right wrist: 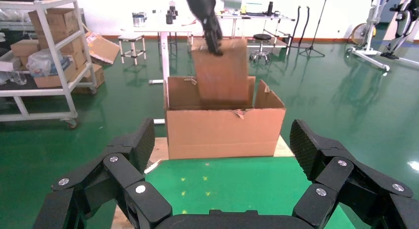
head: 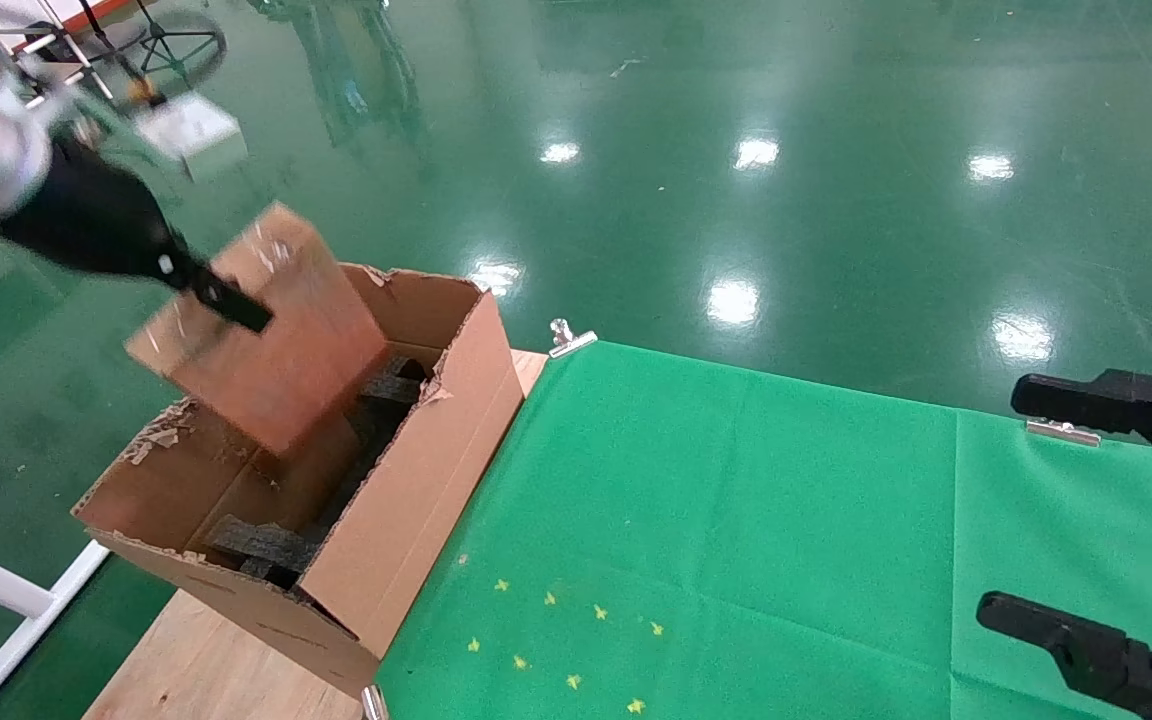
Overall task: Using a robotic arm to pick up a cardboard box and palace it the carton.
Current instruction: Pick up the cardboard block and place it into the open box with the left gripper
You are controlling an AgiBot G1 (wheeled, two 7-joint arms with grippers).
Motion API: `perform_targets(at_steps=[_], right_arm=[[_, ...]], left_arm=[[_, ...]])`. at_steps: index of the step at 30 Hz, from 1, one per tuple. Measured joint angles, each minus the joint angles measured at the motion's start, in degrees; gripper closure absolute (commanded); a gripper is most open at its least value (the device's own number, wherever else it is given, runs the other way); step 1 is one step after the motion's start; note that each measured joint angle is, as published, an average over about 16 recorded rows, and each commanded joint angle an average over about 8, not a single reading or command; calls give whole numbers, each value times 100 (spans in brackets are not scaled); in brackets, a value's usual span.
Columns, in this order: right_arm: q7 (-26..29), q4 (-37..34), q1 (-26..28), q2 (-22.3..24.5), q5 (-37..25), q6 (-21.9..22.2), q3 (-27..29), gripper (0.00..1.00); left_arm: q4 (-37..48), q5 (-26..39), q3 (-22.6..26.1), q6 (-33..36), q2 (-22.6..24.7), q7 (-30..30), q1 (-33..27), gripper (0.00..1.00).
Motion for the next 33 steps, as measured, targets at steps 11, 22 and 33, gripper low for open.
perform_targets(at_steps=[11, 22, 33], right_arm=[[0, 0, 0, 0, 0, 0, 0, 0], [0, 0, 0, 0, 0, 0, 0, 0], [0, 0, 0, 0, 0, 0, -1, 0]], left_arm=[[1463, -98, 171, -817, 97, 680, 998, 100], [3008, -281, 162, -1471, 530, 1516, 1686, 100], [4350, -592, 20, -1837, 983, 2210, 2163, 100]])
